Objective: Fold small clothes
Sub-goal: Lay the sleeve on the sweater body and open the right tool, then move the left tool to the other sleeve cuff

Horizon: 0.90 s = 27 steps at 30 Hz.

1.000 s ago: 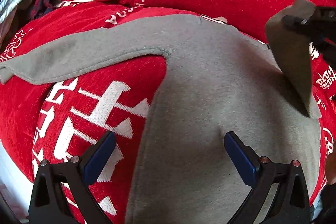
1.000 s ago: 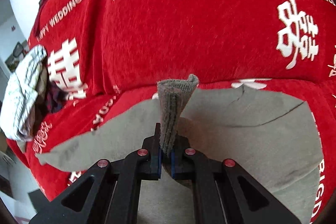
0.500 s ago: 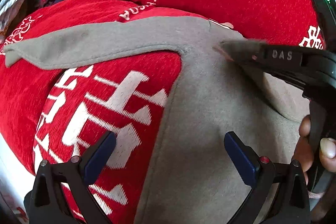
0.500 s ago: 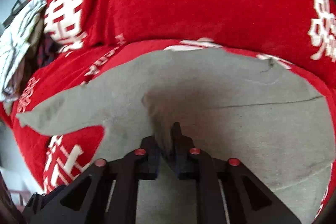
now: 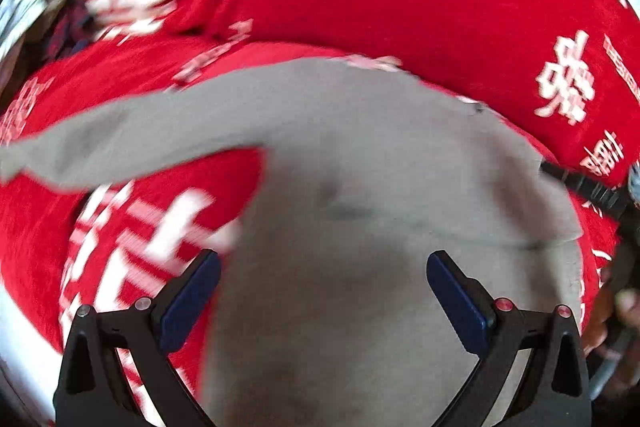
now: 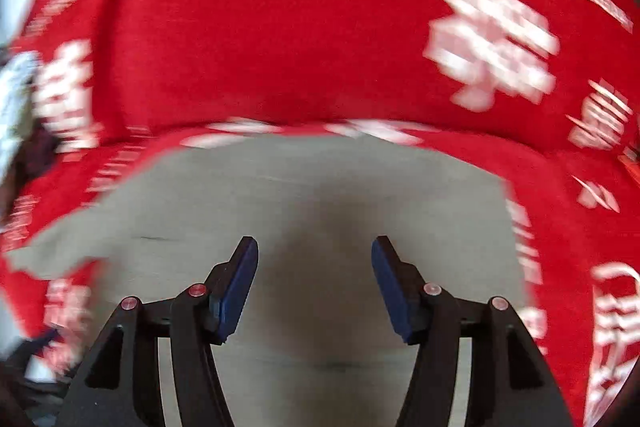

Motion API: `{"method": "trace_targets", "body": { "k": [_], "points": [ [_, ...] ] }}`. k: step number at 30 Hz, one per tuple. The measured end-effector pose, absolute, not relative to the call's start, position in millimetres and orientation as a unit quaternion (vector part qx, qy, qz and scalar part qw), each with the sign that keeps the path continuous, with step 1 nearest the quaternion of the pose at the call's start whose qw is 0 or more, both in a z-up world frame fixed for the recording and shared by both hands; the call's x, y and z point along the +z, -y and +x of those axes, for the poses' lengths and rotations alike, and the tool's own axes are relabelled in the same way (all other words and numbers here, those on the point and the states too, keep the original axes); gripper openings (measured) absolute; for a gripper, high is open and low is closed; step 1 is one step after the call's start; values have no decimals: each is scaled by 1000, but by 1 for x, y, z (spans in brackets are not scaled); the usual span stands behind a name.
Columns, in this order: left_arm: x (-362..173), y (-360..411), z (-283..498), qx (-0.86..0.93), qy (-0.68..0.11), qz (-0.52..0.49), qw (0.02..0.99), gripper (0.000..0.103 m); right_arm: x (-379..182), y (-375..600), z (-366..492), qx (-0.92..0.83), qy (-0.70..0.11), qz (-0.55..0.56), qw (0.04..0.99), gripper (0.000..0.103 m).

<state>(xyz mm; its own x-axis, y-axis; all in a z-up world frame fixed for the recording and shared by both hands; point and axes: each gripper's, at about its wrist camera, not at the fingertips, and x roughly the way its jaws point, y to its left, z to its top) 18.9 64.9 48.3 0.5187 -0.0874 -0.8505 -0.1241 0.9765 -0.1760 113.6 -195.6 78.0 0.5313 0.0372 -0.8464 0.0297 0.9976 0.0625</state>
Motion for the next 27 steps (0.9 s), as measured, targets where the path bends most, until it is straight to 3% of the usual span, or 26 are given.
{"method": "trace_targets", "body": {
  "k": [7, 9, 12, 19, 22, 27],
  "points": [
    [39, 17, 84, -44, -501, -48, 863, 103, 39, 216, 104, 22, -512, 67, 856, 63],
    [23, 26, 93, -36, -515, -26, 856, 103, 32, 205, 102, 35, -507, 29, 861, 70],
    [5, 16, 96, -4, -523, -2, 852, 103, 27, 204, 100, 33, -502, -13, 864, 73],
    [14, -8, 105, 15, -519, -30, 854, 103, 28, 222, 120, 15, -508, 27, 861, 75],
    [-1, 0, 117, 24, -537, -12, 843, 103, 19, 217, 127, 9, -513, -2, 859, 83],
    [18, -2, 95, 18, -510, -12, 860, 103, 40, 215, 101, 37, -508, 14, 861, 84]
  ]
}}
